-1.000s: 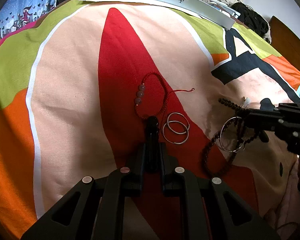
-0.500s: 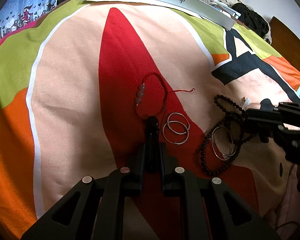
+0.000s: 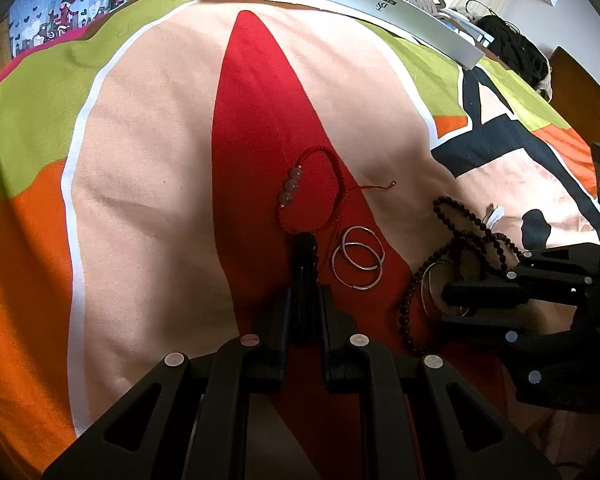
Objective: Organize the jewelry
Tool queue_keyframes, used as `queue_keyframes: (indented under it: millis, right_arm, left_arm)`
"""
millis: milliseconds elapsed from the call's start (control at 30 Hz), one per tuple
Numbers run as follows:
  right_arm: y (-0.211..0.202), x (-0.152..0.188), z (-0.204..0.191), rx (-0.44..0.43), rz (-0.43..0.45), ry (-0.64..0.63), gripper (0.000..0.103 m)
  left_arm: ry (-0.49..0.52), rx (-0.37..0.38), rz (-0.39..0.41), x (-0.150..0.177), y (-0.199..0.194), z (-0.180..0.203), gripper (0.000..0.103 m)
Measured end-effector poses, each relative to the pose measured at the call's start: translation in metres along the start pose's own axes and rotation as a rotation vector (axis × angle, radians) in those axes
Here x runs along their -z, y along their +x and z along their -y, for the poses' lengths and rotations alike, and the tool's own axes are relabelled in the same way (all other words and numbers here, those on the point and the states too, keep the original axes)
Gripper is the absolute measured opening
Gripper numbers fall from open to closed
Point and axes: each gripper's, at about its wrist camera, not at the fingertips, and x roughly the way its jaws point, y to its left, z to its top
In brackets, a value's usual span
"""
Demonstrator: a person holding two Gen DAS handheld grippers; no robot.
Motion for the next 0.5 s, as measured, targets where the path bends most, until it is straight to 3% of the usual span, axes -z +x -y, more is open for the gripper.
queue_keyframes:
  millis: [333,400,500]
  right_arm:
    - [0.02,-0.007,-0.005,0.039,-0.028,0.013,0.02]
    - [0.021,-0.007,-0.002,0.034,-0.022,0.03,0.005]
    - [0.017,-0.006,0.004,0.002,-0.007,0.076,0.005]
  left_arm:
    - [-0.015,0.023,0.006,0.001,-0.001,-0.003,0.01]
    - [-0.018,0.021,0.007,0.001,-0.002,-0.002,0.01]
    - [-0.027,0.019,0.015,0.004,-0.006,-0.003,0.01]
